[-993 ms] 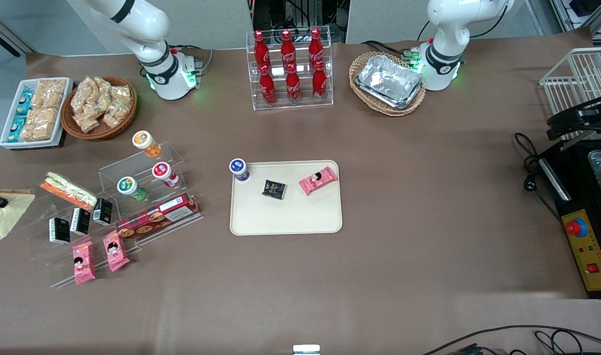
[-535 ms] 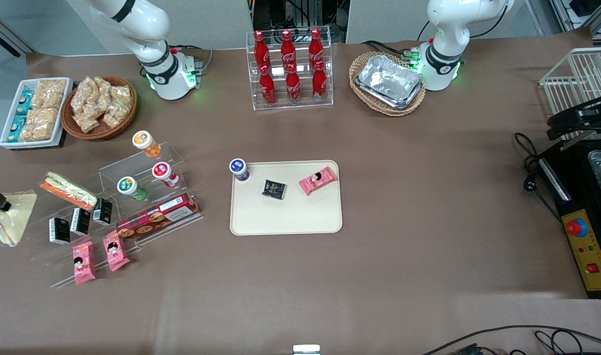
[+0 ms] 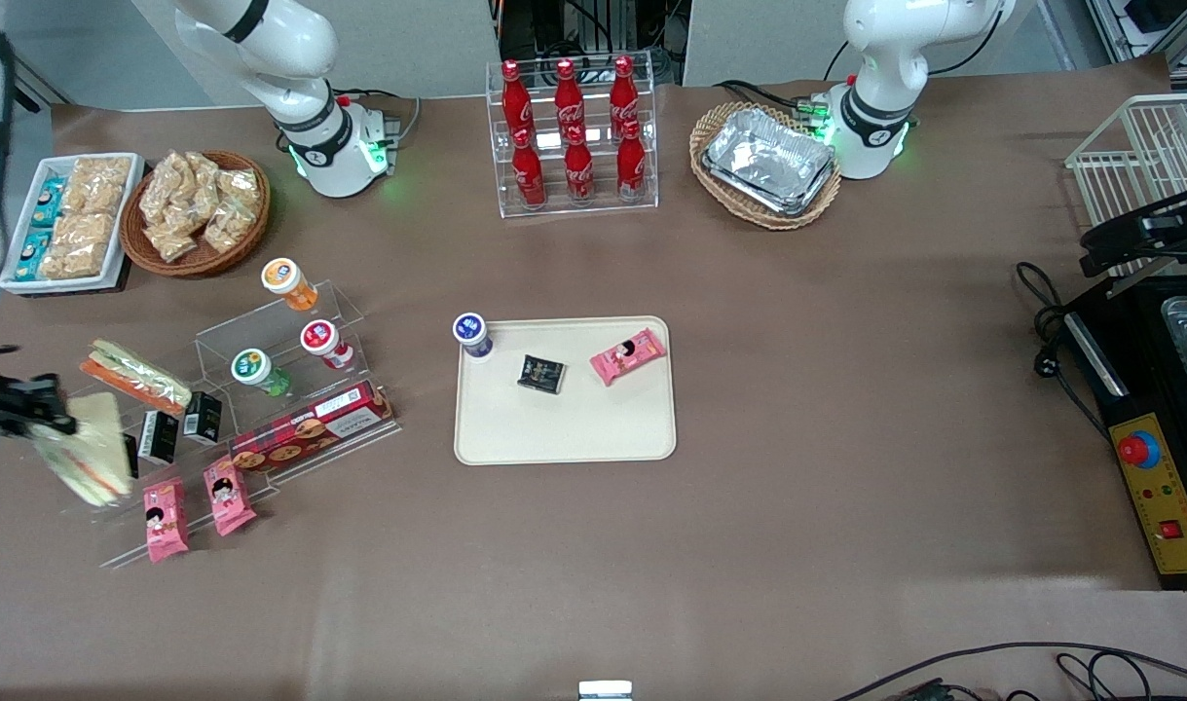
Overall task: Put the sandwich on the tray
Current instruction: 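Carry the sandwich over to the cream tray with the right gripper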
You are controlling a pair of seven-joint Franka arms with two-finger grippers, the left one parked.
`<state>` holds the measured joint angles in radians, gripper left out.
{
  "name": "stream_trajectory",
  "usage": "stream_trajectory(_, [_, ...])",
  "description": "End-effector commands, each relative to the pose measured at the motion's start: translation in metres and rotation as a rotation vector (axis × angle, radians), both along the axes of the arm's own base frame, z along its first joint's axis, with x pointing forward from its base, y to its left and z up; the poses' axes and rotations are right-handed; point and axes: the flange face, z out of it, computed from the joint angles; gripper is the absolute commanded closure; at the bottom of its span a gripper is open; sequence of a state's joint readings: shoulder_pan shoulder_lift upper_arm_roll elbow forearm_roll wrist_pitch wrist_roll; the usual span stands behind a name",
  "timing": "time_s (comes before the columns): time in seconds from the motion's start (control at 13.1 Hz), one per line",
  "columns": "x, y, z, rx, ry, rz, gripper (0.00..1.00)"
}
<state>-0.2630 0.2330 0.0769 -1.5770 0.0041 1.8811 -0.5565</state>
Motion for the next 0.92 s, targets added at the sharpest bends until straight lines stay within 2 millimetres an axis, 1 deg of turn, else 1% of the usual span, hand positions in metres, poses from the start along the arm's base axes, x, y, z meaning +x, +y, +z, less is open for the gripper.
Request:
stream_trajectory(0.0, [0.009,0.049,0.001,-0.012,0.033,0.095,0.71])
stream_trajectory(0.08, [0.012,0.076,-0.002,-0.011,0.039,0.141,0.71])
stream_trajectory(0.15, [0.014,0.108,-0.003,-0.016,0.04,0.193,0.71])
stream_trajectory(0.23, [0.016,0.133,-0.01,-0.015,0.052,0.231,0.71])
stream_trajectory(0.38, [0.017,0.19,-0.026,-0.016,0.07,0.324,0.71])
stream_trajectory(0.53, [0.012,0.246,-0.038,-0.019,0.085,0.412,0.71])
stream_trajectory(0.61, [0.009,0.266,-0.045,-0.021,0.095,0.444,0.71])
stream_trajectory(0.69, [0.01,0.275,-0.055,-0.018,0.107,0.467,0.71])
stream_trajectory(0.84, [0.004,0.313,-0.069,-0.013,0.116,0.572,0.71])
